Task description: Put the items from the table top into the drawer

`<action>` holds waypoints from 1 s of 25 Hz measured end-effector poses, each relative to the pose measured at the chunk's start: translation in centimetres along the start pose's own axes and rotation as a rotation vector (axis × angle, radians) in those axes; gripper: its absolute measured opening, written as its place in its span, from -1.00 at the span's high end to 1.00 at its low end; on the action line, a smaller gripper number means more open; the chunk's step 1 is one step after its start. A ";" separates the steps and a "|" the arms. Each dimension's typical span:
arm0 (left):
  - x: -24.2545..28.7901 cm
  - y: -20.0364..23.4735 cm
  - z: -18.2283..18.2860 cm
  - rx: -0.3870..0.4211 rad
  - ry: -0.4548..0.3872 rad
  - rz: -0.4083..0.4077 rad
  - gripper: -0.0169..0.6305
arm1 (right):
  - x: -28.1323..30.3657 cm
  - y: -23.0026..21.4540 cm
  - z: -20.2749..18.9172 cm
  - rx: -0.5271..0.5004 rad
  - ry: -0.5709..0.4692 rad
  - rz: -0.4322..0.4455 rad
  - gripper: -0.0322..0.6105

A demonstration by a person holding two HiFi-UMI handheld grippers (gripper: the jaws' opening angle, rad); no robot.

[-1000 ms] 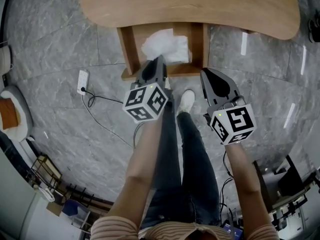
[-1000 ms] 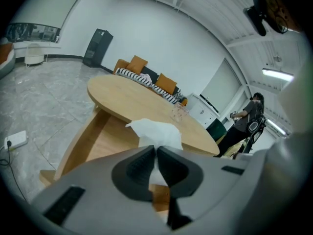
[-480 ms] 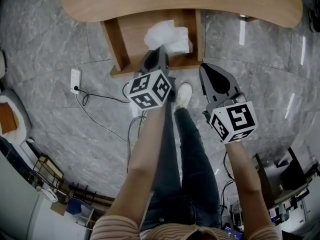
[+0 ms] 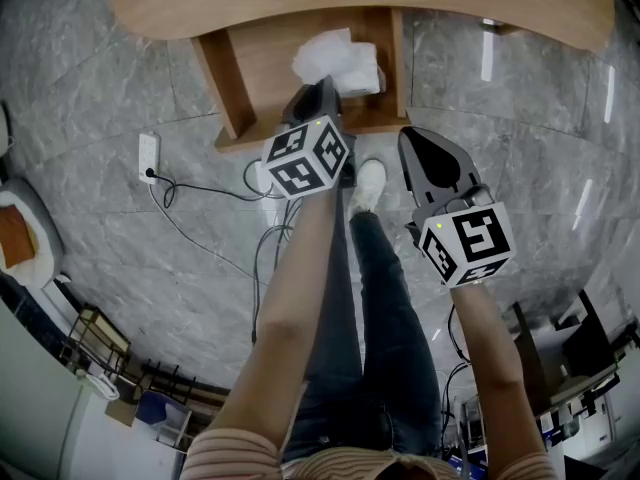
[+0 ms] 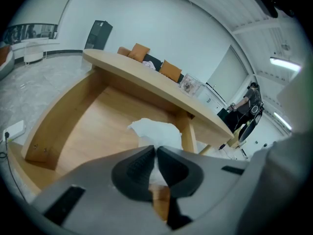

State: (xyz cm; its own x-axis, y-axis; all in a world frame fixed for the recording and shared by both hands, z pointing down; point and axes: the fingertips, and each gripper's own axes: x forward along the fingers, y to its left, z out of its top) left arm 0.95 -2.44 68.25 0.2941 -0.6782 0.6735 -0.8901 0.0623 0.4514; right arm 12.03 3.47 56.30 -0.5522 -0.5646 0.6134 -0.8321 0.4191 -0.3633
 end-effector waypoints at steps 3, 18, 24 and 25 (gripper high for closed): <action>0.5 0.2 -0.3 -0.002 0.016 0.013 0.86 | 0.1 0.0 -0.1 0.001 0.005 0.001 0.88; 1.5 1.6 -2.7 0.069 0.150 0.098 0.86 | 0.4 0.6 -0.6 -0.002 0.020 0.013 0.88; 1.7 1.9 -3.8 0.078 0.226 0.114 0.86 | 0.4 0.7 -0.9 0.001 0.025 0.010 0.88; 1.6 1.9 -4.0 0.074 0.236 0.114 0.86 | 0.4 0.8 -0.9 0.001 0.026 0.010 0.88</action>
State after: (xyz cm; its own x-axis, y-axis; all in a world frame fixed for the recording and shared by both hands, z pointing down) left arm 1.14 -0.52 72.53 0.2555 -0.4801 0.8392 -0.9427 0.0688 0.3264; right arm 11.21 4.21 56.88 -0.5587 -0.5420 0.6278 -0.8268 0.4240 -0.3697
